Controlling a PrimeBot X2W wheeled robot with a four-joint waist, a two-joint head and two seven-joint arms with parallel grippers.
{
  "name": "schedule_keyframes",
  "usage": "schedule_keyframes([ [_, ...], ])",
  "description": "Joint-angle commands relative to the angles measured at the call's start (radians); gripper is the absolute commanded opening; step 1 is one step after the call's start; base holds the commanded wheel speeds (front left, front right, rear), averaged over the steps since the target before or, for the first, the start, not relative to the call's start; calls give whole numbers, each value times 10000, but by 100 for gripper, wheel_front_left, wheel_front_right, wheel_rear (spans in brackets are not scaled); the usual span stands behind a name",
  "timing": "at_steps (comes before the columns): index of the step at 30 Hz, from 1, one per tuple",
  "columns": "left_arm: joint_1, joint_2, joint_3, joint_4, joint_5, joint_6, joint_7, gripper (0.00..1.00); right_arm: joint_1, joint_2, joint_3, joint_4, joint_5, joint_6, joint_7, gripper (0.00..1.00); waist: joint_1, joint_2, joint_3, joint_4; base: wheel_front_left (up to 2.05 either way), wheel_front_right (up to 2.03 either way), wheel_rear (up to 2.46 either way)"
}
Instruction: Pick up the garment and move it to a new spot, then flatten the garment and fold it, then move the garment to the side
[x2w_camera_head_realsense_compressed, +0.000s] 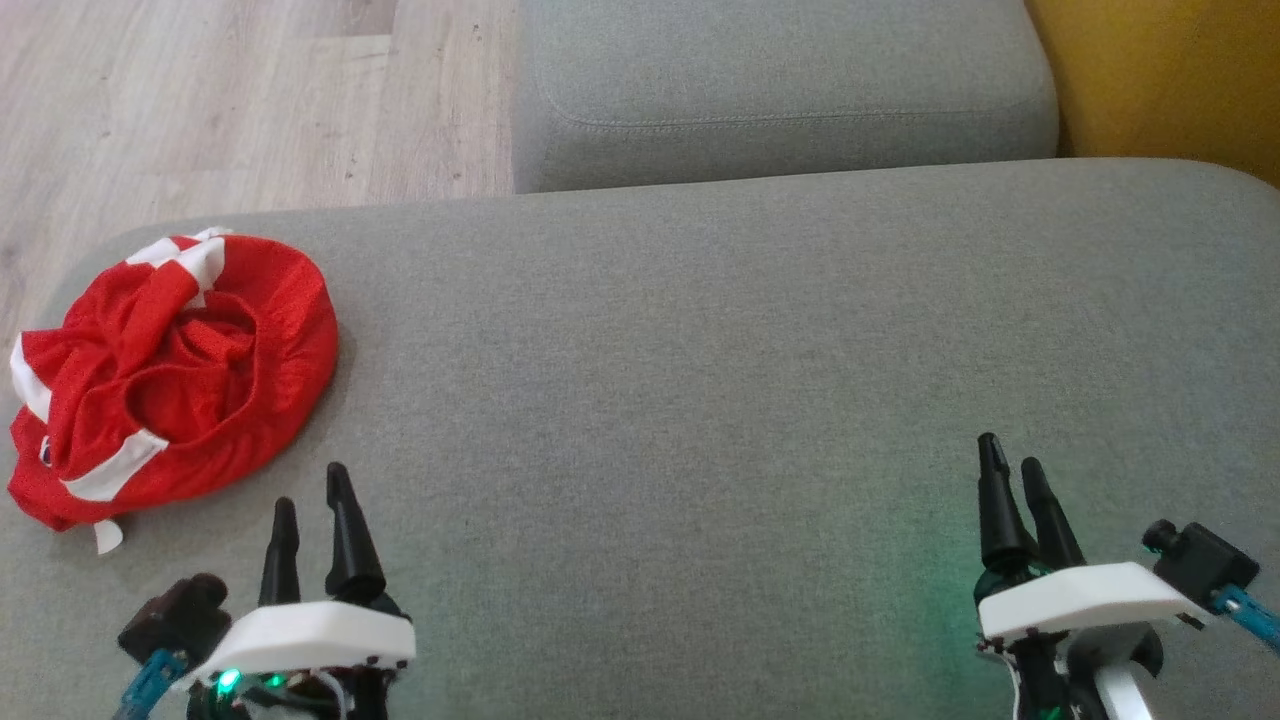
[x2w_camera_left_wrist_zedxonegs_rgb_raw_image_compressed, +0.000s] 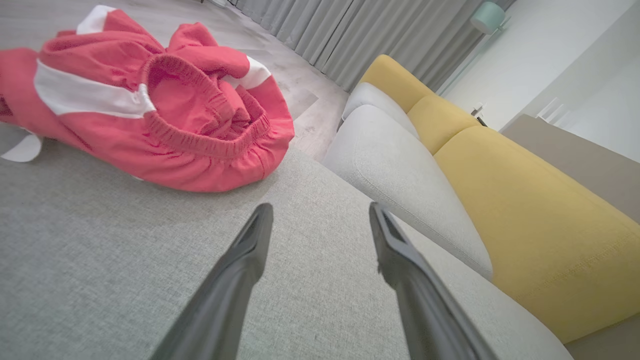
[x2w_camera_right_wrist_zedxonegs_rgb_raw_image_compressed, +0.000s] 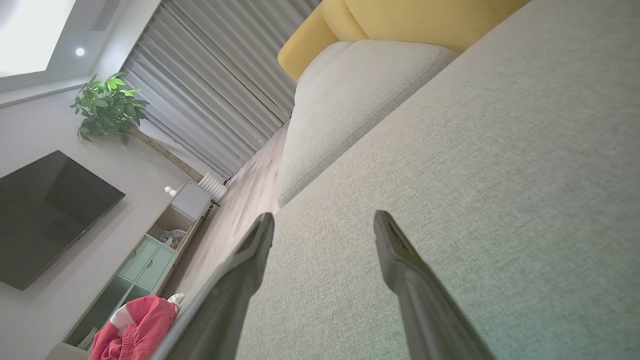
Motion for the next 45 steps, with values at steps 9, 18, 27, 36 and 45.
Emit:
schedule_keyframes([
  [9, -406, 77, -146, -721, 1419, 253, -391, 100, -638, -91, 536, -373, -1274, -5, -410, 100, 0, -1, -72, 14, 0, 0, 0],
  [18, -356, 82, -380, -896, 2435, 387, -628, 100, -609, -98, 734, -433, -2237, -5, -646, 100, 0, -1, -132, 20, 0, 0, 0],
  [27, -356, 87, -620, -1095, 3720, 597, -925, 100, -639, -106, 900, -497, -3399, -6, -941, 100, 0, -1, -160, 38, 0, 0, 0],
  [36, -329, 93, -799, -1264, 4851, 844, -1221, 100, -680, -115, 1062, -533, -4558, -7, -1236, 100, 0, -1, -219, 41, 0, 0, 0],
  [45, -318, 98, -949, -1301, 6022, 1232, -1487, 100, -727, -123, 1173, -516, -5601, -7, -1501, 100, 0, -1, -229, 14, 0, 0, 0],
])
